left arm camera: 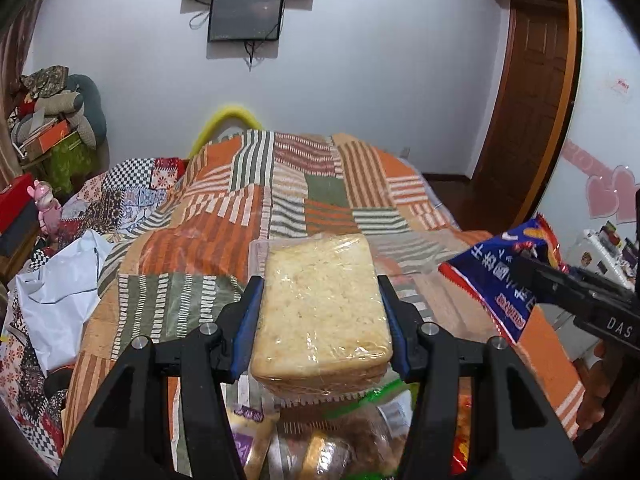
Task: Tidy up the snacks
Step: 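Lower the bread into the clear box with the left tool while the right tool drops the chip bag in, then grasp the gold-wrapped bar with the left tool while the right tool grasps the cookie tray pack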
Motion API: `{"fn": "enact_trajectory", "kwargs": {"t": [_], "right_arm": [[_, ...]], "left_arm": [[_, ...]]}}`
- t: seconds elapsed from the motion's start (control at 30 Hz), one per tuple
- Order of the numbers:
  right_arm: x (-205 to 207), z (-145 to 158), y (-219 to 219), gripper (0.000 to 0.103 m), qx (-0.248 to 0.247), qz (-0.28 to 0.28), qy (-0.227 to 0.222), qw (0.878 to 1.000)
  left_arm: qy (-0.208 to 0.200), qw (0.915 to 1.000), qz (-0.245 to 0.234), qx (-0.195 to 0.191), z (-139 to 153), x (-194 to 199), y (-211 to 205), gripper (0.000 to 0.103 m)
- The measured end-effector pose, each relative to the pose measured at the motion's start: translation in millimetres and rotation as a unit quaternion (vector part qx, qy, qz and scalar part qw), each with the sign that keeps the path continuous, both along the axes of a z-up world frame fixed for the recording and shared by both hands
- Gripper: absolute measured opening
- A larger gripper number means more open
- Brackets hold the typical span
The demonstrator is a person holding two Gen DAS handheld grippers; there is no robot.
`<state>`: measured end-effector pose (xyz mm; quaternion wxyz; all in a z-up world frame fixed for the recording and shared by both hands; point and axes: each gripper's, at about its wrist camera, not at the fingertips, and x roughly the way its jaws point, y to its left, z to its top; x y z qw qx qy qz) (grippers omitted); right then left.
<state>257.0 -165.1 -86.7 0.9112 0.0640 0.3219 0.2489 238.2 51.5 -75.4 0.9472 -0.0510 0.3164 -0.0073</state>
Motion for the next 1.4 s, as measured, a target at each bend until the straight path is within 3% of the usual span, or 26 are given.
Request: {"fn": "enact_trajectory", "kwargs": {"t": [0.37,0.73,0.83,0.9,1.17,1.4], "right_arm": [[36.5,-28.7,20.3,0.049,-0.050,0.017,0.055,0.997],[43.6,-43.6,28.9,0.052,-0.073,0.047,0.094,0.992],[42.3,-41.9,29.4,0.056,-0.076,0.045,0.093,0.992],[38.9,-38.3,26.7,0.065,-0.081,0.039,0.082,0.993],[11.0,-8.4,14.4,0.068,-0.086,0.035,0.033,0.995],[-19.6,10.2,-3.2,0.075,-0.070,0.031,0.010,0.997]], "left_arm": [[0.066,0.9977,-0.009,0.011,-43.6,46.4,-4.4,0.054],[0.104,0.9942,-0.023,0.014,-69.3,56.9,-10.3,0.054],[0.099,0.9946,-0.021,0.024,-65.4,53.2,-12.0,0.054],[0.093,0.9951,-0.022,0.025,-60.6,48.7,-12.5,0.054],[0.071,0.9968,-0.029,0.024,-31.0,16.0,-12.3,0.055],[0.052,0.9978,-0.034,0.022,-6.7,-20.9,-9.2,0.064]]}}
